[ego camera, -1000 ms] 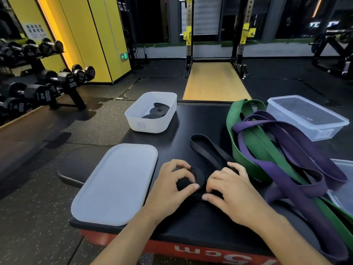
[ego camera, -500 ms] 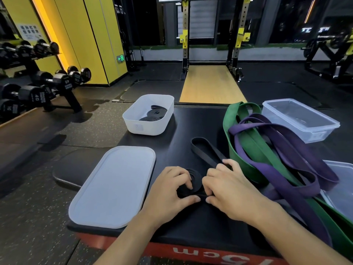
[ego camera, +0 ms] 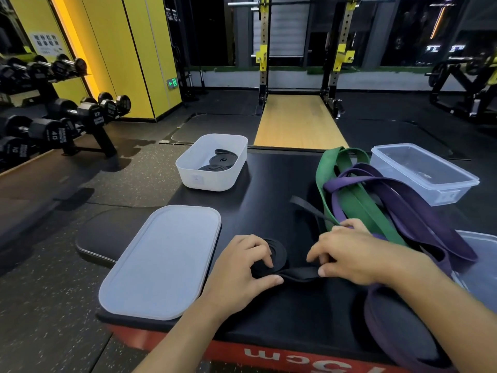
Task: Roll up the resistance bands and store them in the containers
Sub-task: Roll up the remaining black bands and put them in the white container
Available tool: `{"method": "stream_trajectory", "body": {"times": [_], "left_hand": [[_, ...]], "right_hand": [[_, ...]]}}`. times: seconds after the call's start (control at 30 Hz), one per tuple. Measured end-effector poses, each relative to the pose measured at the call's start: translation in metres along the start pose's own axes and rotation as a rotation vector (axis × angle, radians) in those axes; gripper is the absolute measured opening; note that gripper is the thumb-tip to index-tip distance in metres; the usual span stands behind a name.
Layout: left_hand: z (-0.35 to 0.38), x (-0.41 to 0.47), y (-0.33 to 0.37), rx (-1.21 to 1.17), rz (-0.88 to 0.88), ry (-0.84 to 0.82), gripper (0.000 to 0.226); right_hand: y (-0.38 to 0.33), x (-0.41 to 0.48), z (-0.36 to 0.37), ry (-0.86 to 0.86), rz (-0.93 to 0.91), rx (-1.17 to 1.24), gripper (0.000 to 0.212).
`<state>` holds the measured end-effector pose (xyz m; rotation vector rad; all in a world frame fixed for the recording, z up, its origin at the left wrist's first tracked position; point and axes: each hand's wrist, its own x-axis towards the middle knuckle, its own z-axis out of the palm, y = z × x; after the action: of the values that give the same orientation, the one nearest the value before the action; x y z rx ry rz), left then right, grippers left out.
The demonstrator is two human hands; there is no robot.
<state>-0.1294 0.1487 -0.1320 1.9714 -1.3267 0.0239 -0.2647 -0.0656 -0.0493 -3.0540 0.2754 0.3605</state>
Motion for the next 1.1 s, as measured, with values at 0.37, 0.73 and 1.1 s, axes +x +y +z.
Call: {"method": "stream_trajectory", "body": {"times": [0.37, 0.73, 1.1], "left_hand": [[0.001, 0.002, -0.001, 0.0, 0.008, 0.013, 0.029], [0.0, 0.002, 0.0, -0.007, 0.006, 0.004, 0.028], [0.002, 0.002, 0.002, 0.005, -0.006, 0.032, 0.027]], "right_hand": [[-0.008, 0.0, 0.005, 0.096, -0.105, -0.084, 0.019], [0.004, 0.017, 0.009, 0.514, -0.069, -0.278, 0.019], [-0.01, 0.016, 0.018, 0.329, 0.107, -0.352, 0.036]]}}
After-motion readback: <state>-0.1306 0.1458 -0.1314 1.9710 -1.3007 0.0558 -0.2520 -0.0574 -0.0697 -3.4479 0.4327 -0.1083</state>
